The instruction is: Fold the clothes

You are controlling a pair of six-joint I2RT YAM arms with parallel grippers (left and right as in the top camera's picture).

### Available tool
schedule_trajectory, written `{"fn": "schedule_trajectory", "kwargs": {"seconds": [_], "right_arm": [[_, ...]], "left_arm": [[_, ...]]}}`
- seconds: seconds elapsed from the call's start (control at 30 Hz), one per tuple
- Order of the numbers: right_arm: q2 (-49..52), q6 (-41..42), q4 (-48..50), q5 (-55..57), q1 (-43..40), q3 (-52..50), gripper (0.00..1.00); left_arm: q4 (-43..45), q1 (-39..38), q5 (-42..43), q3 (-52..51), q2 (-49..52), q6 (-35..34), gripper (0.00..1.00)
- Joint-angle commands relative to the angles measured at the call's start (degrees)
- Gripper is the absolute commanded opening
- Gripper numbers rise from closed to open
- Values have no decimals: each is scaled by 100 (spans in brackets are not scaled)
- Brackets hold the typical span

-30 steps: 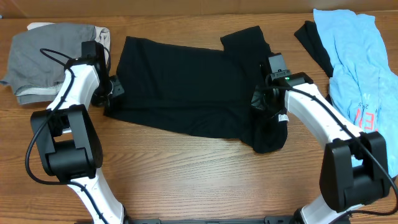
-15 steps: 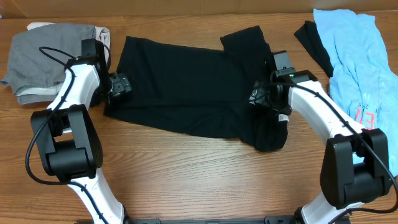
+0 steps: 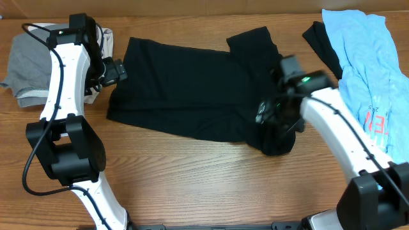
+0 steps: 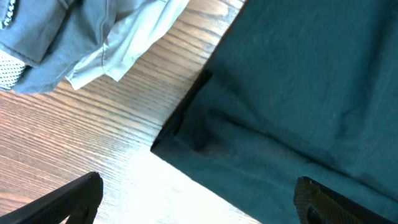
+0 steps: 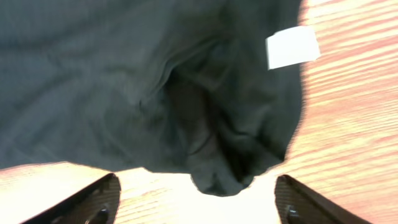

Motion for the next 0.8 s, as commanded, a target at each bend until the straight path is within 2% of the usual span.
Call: {"fn": "schedule_trajectory", "kwargs": {"seconds": [0.0,0.27,0.53,0.7,0.77], "right_arm": [[24,66,542,-85,393,-584,73],[35,476,1226,540,481,-1187,61],[70,479,1775,588,481,-1569,33],[70,501,1709,1102,387,-1554,9],[70,498,1626,1268,251,-1491,6]], "left_arm": [[127,-138,-52,2,-15,107,100],[315,-238,-52,2,-13,107,100],[382,-328,-55,2,-13,107,100],[404,-352,-55,2,-13,109,100],[400,-352,-55,2,-13,109,100]]}}
